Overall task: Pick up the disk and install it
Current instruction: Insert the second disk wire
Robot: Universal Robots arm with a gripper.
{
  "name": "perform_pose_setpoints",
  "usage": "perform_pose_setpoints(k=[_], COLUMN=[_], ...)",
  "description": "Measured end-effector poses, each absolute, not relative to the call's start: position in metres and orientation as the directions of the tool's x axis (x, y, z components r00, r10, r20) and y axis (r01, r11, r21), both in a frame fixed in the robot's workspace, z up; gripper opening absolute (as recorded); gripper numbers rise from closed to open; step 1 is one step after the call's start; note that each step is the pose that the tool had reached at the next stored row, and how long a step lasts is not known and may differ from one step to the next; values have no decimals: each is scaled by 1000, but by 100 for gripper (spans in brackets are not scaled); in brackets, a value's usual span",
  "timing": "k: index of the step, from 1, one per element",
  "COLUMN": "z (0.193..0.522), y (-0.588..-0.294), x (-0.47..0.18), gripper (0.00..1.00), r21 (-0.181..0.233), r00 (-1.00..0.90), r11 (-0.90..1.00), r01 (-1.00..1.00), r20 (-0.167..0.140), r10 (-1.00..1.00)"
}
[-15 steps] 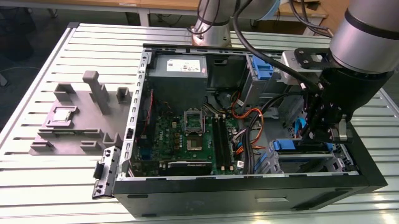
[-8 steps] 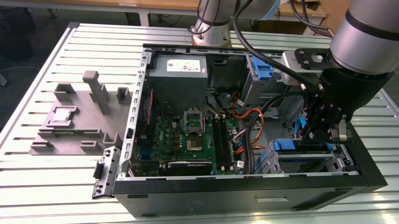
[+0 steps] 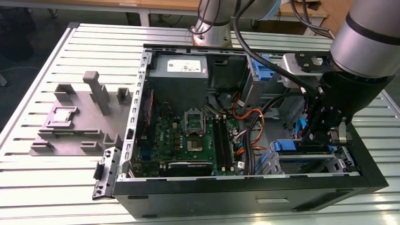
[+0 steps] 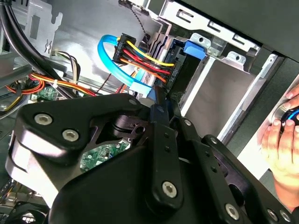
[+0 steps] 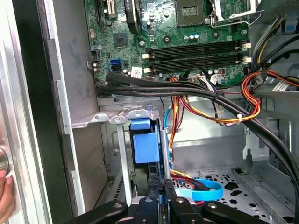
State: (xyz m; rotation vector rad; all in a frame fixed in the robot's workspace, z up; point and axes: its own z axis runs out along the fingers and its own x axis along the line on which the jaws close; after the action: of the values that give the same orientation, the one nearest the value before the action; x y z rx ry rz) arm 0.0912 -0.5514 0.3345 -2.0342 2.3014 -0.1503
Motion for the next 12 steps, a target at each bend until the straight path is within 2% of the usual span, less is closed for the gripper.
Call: perform_pose_setpoints(k=[6,12], z=[334,334], y=[-555,-556], x=[91,91], gripper=[16,16], r21=[-114,-124], r00=[-124,-124], r11=[124,124], r01=[-986,-984], r20=[-10,-13], r10=[-992,-992])
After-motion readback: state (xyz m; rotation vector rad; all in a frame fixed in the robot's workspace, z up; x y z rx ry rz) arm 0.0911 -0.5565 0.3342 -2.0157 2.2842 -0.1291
